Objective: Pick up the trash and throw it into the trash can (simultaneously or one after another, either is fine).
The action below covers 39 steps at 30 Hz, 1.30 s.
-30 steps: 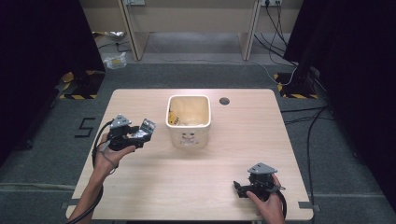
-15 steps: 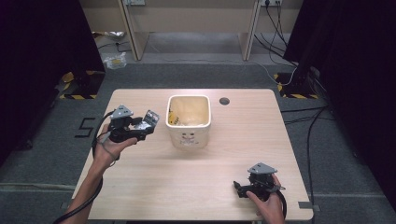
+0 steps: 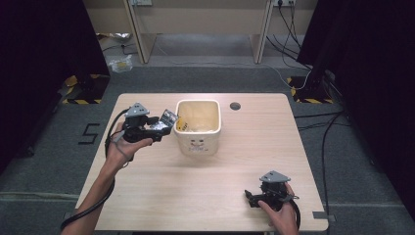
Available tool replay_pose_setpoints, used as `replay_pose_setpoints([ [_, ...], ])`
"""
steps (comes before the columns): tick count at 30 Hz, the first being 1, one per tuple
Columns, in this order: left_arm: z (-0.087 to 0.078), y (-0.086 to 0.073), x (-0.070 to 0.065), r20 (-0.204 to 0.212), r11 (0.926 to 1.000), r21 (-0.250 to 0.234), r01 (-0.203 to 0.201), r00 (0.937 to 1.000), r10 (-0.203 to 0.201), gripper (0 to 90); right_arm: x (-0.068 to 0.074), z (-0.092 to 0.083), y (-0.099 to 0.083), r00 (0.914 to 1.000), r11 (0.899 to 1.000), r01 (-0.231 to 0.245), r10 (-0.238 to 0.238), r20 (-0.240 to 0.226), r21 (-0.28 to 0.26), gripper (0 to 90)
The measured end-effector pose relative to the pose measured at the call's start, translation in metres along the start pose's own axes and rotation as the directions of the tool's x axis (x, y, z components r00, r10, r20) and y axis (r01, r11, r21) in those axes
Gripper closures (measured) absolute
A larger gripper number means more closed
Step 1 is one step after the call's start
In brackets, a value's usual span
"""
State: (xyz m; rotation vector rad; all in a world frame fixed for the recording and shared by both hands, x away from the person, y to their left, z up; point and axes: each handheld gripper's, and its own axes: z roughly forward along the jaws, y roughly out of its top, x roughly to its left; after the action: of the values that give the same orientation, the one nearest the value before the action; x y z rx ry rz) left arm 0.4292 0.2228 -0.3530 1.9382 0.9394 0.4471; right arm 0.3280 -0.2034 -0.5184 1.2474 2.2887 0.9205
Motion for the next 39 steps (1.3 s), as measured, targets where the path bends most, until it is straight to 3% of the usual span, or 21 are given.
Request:
replay_pose_setpoints([
  [18, 0.029, 0.031, -0.013, 0.028, 0.9998, 0.006, -0.019, 0.9994, 0.018, 33.8, 0.000, 0.000, 0.000, 1.0000, 1.000, -0.005, 0.005, -0.002, -0.001, 0.5],
  [39, 0.067, 0.046, -0.018, 0.038, 0.9994, 0.034, -0.007, 0.9993, 0.006, 33.8, 0.000, 0.000, 0.000, 1.0000, 1.000, -0.001, 0.001, 0.000, -0.002, 0.6],
])
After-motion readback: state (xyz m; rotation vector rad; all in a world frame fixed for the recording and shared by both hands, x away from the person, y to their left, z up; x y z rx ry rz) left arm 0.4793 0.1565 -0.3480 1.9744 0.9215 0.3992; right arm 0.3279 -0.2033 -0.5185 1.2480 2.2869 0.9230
